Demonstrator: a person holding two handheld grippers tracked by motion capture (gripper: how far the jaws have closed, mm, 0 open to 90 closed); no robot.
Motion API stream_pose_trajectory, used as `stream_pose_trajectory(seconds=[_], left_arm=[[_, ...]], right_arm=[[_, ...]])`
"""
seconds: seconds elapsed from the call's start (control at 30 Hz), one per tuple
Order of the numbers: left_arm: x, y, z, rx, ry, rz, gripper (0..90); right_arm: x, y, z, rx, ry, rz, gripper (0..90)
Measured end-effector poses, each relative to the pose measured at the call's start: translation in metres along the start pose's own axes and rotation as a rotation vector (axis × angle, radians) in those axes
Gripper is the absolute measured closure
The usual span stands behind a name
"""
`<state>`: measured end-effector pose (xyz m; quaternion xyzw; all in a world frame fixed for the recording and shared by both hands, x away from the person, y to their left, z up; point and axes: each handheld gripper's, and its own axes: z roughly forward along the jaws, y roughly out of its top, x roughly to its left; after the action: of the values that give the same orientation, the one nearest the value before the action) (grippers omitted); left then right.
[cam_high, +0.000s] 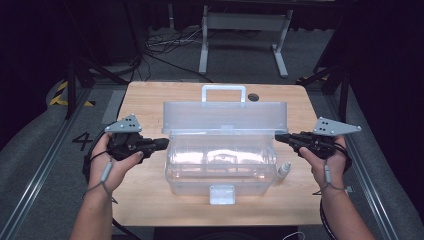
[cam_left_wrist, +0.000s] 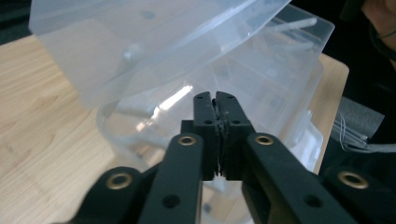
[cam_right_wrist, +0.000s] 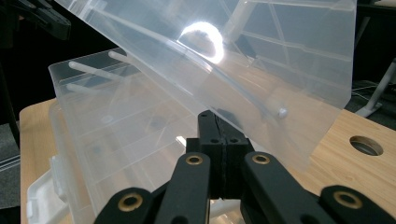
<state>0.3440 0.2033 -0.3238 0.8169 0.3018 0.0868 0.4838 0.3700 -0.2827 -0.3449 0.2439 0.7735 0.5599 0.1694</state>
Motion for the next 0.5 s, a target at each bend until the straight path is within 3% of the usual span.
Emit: stream_pose_trajectory(seconds=[0.17,0.5], left_arm=[[-0.001,0.006,0.011,-0.044,0.024,0.002,89.6],[0.000,0.016,0.019,-0.075,0.085,0.013,89.5]], right_arm=[[-0.001,0.001,0.001,-0.004,-0.004,0.001,90.0],[-0.003,0.005,0.003,-0.017,-0.013,0.007,90.0]])
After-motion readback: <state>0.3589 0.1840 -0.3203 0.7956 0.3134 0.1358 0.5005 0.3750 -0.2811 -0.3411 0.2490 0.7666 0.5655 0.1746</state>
